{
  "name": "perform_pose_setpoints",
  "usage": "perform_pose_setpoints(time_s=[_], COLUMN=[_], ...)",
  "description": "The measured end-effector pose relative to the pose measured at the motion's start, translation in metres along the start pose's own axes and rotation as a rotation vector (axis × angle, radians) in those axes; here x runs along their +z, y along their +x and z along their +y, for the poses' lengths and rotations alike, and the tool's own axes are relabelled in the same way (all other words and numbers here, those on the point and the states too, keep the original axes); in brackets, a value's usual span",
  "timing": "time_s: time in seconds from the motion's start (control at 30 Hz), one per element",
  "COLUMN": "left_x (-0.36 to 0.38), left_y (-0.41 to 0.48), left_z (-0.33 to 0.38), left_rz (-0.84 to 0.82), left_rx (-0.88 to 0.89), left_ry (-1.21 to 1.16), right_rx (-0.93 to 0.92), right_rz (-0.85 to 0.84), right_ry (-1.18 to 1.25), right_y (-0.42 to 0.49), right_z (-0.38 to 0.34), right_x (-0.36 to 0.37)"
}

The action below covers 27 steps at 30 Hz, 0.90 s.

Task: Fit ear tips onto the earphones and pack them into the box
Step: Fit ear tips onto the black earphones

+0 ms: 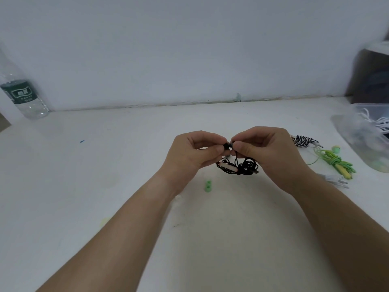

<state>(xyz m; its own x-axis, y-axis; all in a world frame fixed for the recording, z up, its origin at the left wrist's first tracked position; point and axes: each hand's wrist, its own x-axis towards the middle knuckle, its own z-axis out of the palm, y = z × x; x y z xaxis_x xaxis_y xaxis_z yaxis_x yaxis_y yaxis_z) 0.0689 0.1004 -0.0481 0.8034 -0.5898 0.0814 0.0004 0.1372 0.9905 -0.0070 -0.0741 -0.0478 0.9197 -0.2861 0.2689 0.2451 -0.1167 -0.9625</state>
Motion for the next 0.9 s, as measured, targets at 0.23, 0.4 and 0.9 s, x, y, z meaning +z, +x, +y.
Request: perform_pose_setpoints(time_s=[0.23, 0.4, 0.9], left_x=[-0.0008, -0.0008, 0.0003], left_y=[-0.0002, -0.0004, -0.0007], left_z=[-0.0010, -0.0014, -0.0044], left_rz=[-0.014, -0.019, -0.006], left_rx=[-0.001, -0.015, -0.026], left_ry=[-0.004, -0.001, -0.001], right_rx=[0.003, -0.008, -0.098], right_rz=[-0.065, -0.086, -0.065], right_ry=[-0.003, 0.005, -0.158], right_y=[-0.0001, 0.0001, -0.0001], right_z=[0.0004, 0.0012, -0.0022], right_x=[-0.0025, -0.0034, -0.0032])
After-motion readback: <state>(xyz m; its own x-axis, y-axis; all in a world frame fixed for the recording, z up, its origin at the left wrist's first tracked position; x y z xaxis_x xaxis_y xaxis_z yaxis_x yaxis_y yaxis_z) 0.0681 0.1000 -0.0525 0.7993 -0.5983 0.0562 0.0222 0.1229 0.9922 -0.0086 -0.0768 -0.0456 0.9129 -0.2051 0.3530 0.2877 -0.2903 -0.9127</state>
